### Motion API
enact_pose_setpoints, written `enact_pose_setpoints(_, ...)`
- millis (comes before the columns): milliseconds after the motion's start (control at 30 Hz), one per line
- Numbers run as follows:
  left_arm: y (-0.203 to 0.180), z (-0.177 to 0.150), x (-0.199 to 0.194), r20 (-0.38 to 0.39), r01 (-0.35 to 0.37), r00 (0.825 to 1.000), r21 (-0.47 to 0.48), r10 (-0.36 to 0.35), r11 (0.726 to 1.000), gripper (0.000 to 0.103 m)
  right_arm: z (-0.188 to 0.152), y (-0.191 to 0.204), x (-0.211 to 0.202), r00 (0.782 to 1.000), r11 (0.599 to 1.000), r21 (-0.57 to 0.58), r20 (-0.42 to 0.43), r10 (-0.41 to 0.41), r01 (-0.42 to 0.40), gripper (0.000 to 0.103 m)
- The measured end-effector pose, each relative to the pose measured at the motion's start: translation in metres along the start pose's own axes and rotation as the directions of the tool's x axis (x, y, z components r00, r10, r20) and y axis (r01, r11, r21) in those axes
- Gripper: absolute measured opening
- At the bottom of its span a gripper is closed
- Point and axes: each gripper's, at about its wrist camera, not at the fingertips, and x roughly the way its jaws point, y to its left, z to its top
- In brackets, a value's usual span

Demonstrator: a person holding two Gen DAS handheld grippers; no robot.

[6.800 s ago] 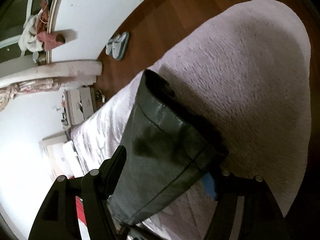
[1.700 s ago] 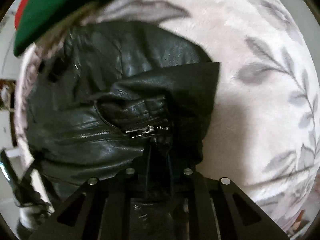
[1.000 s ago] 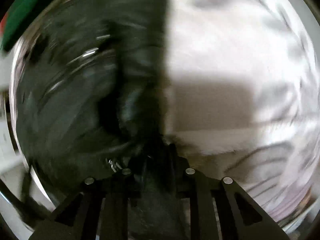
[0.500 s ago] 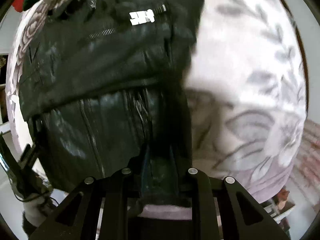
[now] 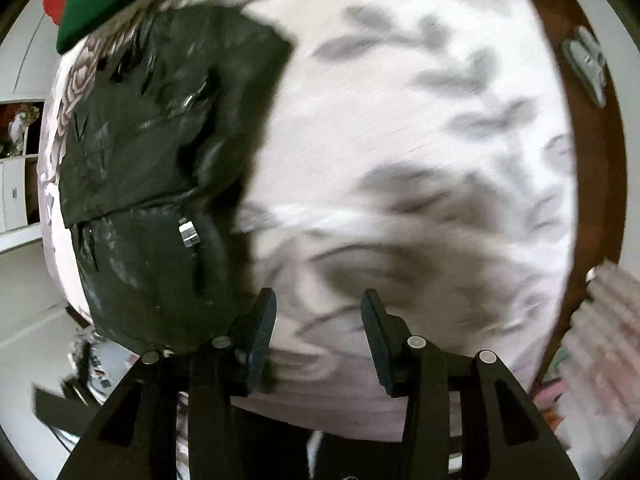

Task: Fold large clothes

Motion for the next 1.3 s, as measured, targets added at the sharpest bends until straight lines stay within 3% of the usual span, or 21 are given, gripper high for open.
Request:
enact_pose_setpoints(133,-0.043,0.011,0.006,-0.058,-0.019,0.998,-0.004,0.019,1.000,0.103,0.008,-0.049,-0.023,0.999,1.000,0.002,0.024,-0.030,0.030,0.047)
enact_pose_setpoints(267,-0.074,0.021,0.023,-0.099,-0.107,0.989,0.021,0.108,0.994,0.103,0.017,-0.096,-0.038,0.998,0.999,0.010,0.032,-0.046,0.046,0.047)
enact_pose_setpoints(367,-0.073,0.027,0.035,-0.119,-0.152,0.981,-0.004,0.151,0.988,0.103,0.024,-0.101,-0.030,0.999,0.999,0.015,0.030,-0.044,0.044,0.047)
enact_pose_setpoints(467,-0.061,0.030,0.039,-0.148,-0.146,0.980,-0.088,0.132,0.985,0.099,0.034,-0.097,-0.020,1.000,1.000,0.020,0.027,0.009,-0.009,0.047)
enact_pose_setpoints(533,-0.052,0.029,0.037,-0.157,-0.137,0.981,-0.136,0.116,0.981,0.048,0.043,-0.090,-0.015,0.995,0.995,0.006,0.033,0.097,-0.097,0.047)
enact_pose_setpoints(567,-0.042,0.028,0.038,-0.165,-0.097,0.984,-0.176,0.068,0.980,0.020,0.049,-0.084,-0.011,0.988,0.989,-0.008,0.038,0.148,-0.148,0.047)
enact_pose_setpoints(633,-0.030,0.027,0.037,-0.151,-0.019,0.988,-0.246,-0.019,0.969,0.015,0.067,-0.072,0.000,0.962,0.962,-0.029,0.028,0.272,-0.271,0.047)
enact_pose_setpoints(733,-0.014,0.024,0.032,-0.134,0.015,0.989,-0.300,-0.057,0.954,0.012,0.099,-0.049,0.027,0.890,0.889,-0.025,-0.019,0.456,-0.457,0.060)
enact_pose_setpoints(800,-0.008,0.024,0.027,-0.121,0.013,0.991,-0.310,-0.053,0.951,0.010,0.123,-0.027,0.054,0.823,0.825,-0.003,-0.069,0.563,-0.565,0.062)
enact_pose_setpoints(900,-0.002,0.024,0.020,-0.107,0.003,0.994,-0.305,-0.037,0.952,0.010,0.144,-0.001,0.087,0.766,0.773,0.041,-0.107,0.634,-0.634,0.067)
enact_pose_setpoints(1033,0.004,0.027,0.013,-0.104,-0.001,0.994,-0.328,-0.035,0.945,0.009,0.160,0.028,0.123,0.707,0.724,0.110,-0.159,0.689,-0.681,0.067)
enact_pose_setpoints(1133,0.020,0.026,0.013,-0.102,0.026,0.993,-0.360,-0.067,0.933,0.009,0.160,0.042,0.131,0.705,0.724,0.160,-0.165,0.690,-0.671,0.069)
enact_pose_setpoints(1200,0.034,0.024,0.009,-0.091,0.051,0.992,-0.378,-0.092,0.924,0.009,0.158,0.049,0.124,0.730,0.738,0.173,-0.120,0.673,-0.652,0.054)
enact_pose_setpoints(1233,0.042,0.023,0.005,-0.083,0.064,0.991,-0.390,-0.104,0.918,0.009,0.156,0.055,0.118,0.744,0.751,0.168,-0.114,0.659,-0.639,0.039)
enact_pose_setpoints(1300,0.064,0.018,-0.003,-0.060,0.089,0.990,-0.421,-0.126,0.903,0.009,0.152,0.077,0.090,0.775,0.781,0.118,-0.099,0.624,-0.614,0.030)
